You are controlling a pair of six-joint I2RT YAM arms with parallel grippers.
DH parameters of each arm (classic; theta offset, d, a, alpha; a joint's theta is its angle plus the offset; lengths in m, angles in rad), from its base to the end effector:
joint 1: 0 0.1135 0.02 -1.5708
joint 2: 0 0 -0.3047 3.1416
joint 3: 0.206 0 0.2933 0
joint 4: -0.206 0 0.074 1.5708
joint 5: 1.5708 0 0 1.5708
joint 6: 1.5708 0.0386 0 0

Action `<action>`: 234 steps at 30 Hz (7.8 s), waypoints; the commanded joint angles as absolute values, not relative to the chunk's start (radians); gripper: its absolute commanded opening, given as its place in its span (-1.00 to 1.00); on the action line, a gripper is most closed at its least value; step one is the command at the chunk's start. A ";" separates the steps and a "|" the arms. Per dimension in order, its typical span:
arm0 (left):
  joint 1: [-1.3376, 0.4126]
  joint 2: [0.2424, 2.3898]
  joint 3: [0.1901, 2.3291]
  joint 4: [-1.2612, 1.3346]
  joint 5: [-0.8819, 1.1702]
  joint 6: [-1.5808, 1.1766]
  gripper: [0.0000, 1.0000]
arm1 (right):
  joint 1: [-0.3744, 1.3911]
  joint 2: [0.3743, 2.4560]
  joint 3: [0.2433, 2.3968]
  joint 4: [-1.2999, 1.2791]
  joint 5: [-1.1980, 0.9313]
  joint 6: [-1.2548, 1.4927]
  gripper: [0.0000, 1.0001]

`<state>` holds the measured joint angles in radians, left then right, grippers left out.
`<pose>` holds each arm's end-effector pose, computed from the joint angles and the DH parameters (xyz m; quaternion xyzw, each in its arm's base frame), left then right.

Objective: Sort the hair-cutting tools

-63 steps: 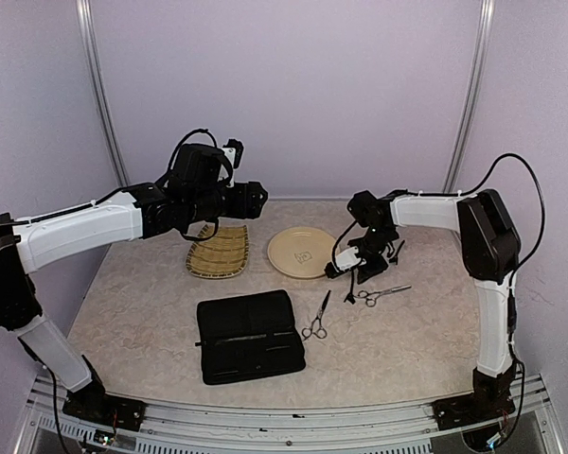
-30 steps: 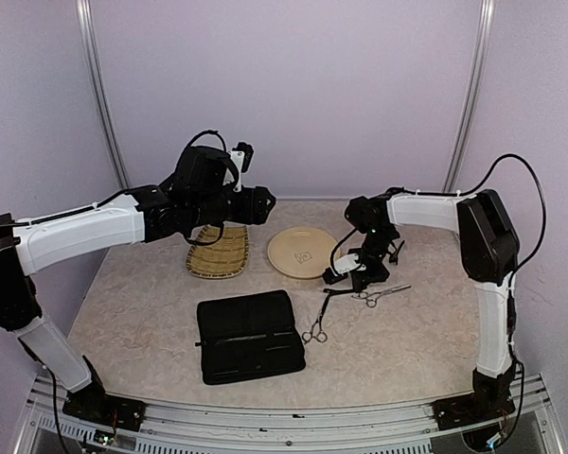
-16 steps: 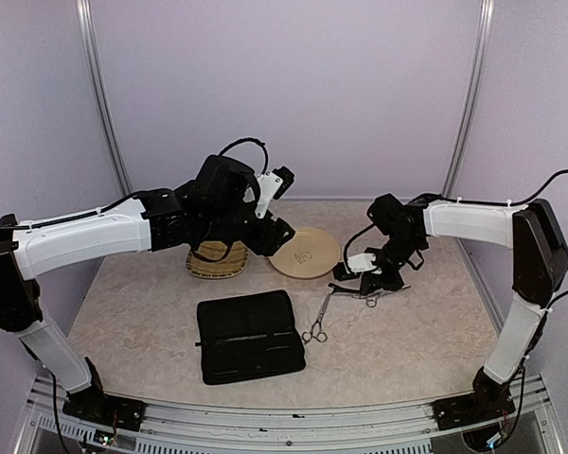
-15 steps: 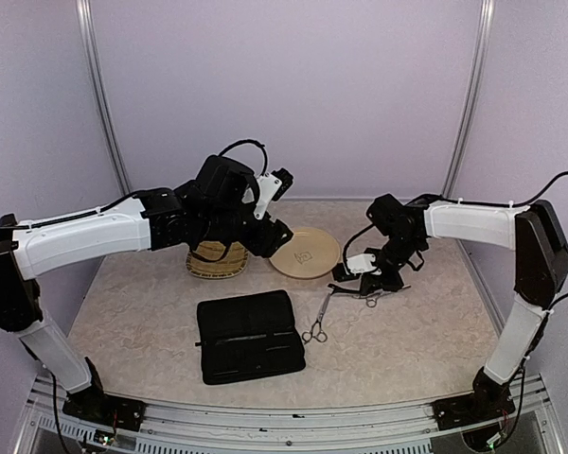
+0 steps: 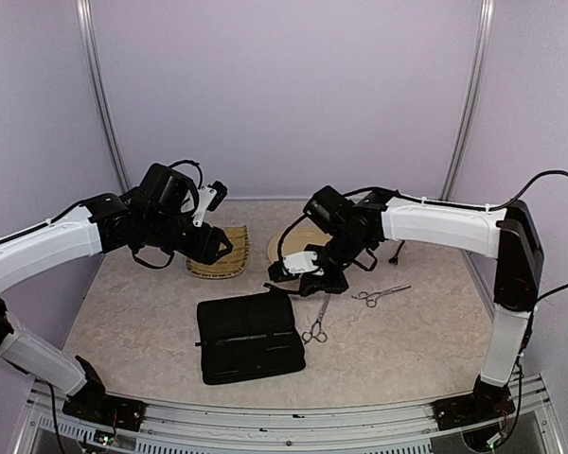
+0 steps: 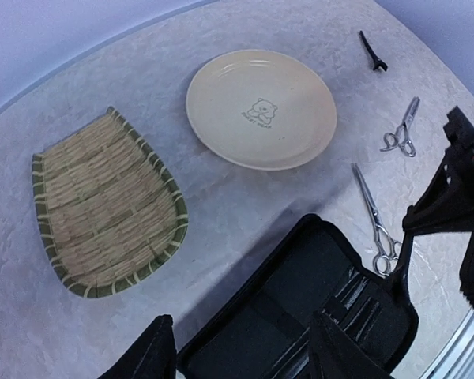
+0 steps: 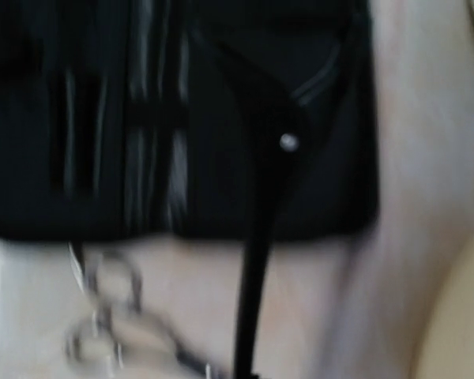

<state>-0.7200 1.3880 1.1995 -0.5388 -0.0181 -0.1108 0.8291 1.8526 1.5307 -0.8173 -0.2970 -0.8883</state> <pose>0.2576 -0.2250 0.3434 0.2701 0.8714 -0.1576 0.3779 0.2906 0.3339 0.2715 -0.7520 0.6073 0.1382 0.2160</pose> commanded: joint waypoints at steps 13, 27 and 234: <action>-0.483 1.273 1.060 -0.577 -0.118 -0.289 0.32 | 1.132 2.257 1.970 -0.929 -0.490 -0.663 -1.00; -0.482 1.223 1.056 -0.581 -0.137 -0.289 0.34 | 1.181 2.487 2.269 -0.979 -0.515 -0.614 -1.00; -1.027 1.524 1.111 -0.777 -0.083 -0.299 -0.13 | 0.797 1.637 1.139 -0.644 -0.536 -0.763 -0.69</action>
